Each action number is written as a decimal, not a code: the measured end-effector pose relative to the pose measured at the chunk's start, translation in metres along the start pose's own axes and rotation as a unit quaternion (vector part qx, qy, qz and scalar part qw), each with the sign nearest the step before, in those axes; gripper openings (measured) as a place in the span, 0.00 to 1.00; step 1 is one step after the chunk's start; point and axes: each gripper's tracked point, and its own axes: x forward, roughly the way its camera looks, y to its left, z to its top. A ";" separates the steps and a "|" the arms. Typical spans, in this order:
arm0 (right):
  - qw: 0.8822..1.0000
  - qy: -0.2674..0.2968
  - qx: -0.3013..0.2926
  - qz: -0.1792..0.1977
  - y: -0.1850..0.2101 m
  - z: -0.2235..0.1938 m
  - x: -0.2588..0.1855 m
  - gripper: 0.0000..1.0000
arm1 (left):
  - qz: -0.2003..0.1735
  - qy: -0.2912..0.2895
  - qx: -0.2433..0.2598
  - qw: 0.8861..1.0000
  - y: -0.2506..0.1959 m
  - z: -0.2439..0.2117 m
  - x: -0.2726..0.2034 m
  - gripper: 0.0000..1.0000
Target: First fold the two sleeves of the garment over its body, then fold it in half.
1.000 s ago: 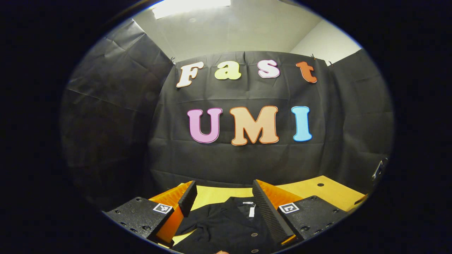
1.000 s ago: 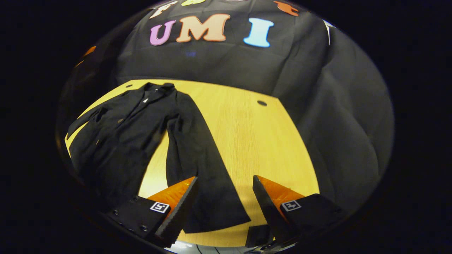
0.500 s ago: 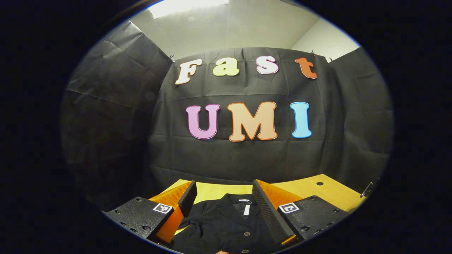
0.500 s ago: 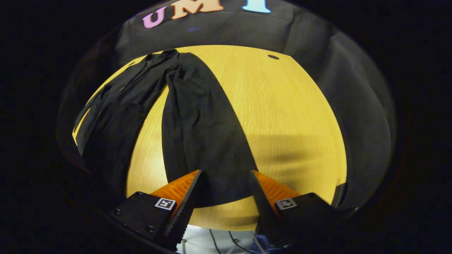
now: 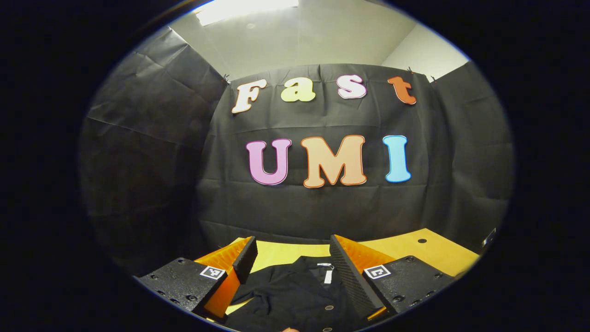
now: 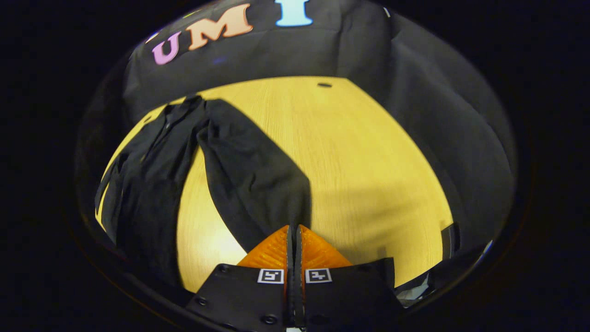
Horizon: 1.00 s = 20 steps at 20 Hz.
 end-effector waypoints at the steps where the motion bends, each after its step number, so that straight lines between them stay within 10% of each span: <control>1: 1.000 -0.023 0.002 -0.002 0.007 0.016 -0.005 0.03 | 0.000 -0.006 -0.001 1.000 0.007 0.005 0.001 0.93; 20: 0.973 -0.206 -0.034 0.102 0.230 0.215 -0.053 0.02 | 0.061 0.022 0.004 0.998 0.164 -0.021 -0.030 0.93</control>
